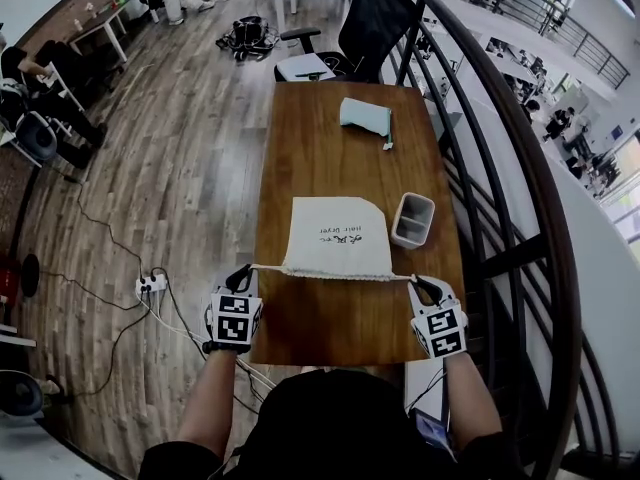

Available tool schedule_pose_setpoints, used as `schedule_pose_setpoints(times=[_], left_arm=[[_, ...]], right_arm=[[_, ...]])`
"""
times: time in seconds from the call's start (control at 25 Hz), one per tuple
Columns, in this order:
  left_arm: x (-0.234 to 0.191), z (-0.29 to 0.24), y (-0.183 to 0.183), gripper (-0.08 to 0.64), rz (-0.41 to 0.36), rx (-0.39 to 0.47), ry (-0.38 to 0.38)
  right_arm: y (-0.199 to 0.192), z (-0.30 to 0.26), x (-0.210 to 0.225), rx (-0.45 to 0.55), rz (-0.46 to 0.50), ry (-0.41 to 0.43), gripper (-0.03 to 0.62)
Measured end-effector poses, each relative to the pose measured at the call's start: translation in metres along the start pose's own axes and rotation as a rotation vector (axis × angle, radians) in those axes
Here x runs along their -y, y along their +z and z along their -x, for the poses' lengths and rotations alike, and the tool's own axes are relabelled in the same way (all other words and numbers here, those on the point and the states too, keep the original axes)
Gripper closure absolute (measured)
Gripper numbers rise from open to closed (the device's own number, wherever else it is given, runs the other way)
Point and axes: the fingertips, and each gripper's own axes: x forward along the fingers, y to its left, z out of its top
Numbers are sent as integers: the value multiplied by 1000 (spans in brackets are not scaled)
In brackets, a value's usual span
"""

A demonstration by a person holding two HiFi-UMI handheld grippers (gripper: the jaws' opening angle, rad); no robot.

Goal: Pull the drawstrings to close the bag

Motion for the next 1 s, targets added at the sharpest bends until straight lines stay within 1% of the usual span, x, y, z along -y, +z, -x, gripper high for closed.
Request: schedule_pose_setpoints(times=[0.16, 0.24, 0.36, 0.44, 0.52, 0.6, 0.8, 0.92, 1.0], left_arm=[[3, 2, 3, 523, -17, 10, 1], [2, 3, 2, 523, -6, 11, 5], [5, 4, -2, 523, 11, 4, -4], [9, 5, -3, 523, 0, 2, 2], [8, 5, -2, 523, 7, 6, 15], [7, 7, 2, 523, 24, 22, 12], [8, 9, 10, 525, 29, 43, 8], [7, 10, 14, 525, 10, 56, 17], [5, 10, 13, 525, -18, 57, 24]], right_arm=[[-1, 4, 6, 15, -19, -21, 557], [-6, 7, 14, 11, -42, -38, 557], [-19, 13, 38, 0, -135, -85, 557], [-24, 15, 44, -8, -184, -103, 557], [-23, 15, 43, -9, -182, -113, 558], [-22, 16, 42, -5, -182, -116, 558], [-18, 17, 45, 15, -185, -134, 558], [-16, 18, 46, 20, -181, -139, 558], [-21, 21, 54, 6, -183, -157, 558]])
